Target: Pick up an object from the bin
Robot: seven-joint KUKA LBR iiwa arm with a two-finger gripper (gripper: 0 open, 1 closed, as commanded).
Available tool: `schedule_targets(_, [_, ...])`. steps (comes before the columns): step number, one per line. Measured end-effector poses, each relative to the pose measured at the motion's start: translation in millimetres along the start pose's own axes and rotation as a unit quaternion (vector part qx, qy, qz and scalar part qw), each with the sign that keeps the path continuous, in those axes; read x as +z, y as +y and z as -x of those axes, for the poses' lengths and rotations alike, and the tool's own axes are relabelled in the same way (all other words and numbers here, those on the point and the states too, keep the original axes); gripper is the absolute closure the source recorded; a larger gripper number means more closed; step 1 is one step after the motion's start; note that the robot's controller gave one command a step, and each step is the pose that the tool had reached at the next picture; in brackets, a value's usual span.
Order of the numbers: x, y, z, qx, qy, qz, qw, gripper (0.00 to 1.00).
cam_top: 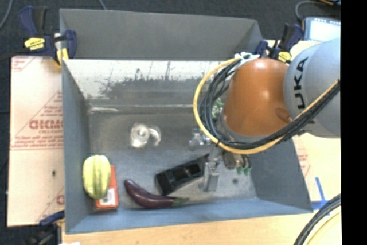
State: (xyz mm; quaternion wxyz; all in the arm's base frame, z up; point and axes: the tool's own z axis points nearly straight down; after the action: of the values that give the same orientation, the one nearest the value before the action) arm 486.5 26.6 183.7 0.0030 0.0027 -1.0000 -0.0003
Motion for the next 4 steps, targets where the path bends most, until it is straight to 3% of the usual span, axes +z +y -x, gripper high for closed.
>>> schedule_targets(1, [-4.2,0.0,1.7,0.0,-0.0042,0.0,1.0,0.0])
schedule_targets(2, [30.8,-4.3,25.6,-0.04,-0.0038,0.0,0.9992,0.0])
schedule_targets(3, [58.8,-6.8,34.2,-0.072,-0.0007,-0.001,0.9974,0.0])
schedule_targets(4, [77.7,-6.3,32.7,-0.117,-0.0042,-0.001,0.9932,0.0])
